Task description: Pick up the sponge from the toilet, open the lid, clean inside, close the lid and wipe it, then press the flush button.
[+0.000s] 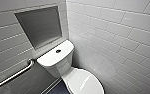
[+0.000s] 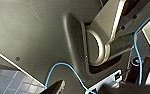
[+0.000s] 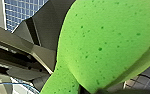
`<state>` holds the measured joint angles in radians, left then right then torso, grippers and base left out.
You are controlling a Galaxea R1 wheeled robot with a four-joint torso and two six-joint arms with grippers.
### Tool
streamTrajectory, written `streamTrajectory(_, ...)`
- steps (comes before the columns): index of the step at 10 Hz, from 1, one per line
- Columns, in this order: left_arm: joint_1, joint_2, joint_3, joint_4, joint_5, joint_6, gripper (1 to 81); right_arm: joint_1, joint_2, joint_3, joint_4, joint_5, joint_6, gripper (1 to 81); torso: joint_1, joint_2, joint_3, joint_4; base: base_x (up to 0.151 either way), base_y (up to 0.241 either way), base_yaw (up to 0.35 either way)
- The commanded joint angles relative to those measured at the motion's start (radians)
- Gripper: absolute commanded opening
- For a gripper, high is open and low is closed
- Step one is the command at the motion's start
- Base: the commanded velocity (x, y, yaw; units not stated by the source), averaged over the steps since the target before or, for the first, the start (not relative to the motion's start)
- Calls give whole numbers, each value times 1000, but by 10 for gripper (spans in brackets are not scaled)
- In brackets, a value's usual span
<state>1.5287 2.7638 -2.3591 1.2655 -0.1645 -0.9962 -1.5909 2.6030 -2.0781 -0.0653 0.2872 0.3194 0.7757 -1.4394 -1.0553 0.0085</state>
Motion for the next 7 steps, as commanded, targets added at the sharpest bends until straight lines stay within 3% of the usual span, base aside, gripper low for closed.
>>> streamTrajectory(1,25,68,-124,-2,29,1,811,-39,103,-160,-22,-62,-3,10,-64,99,75,0,0,0,0)
streamTrajectory(5,31,83,-147,0,29,2,811,-47,185,-290,-19,-62,-2,10,-162,248,167,0,0,0,0)
streamTrajectory(7,31,88,-149,-1,29,2,811,-47,222,-353,-21,-62,-3,10,-211,321,133,0,0,0,0)
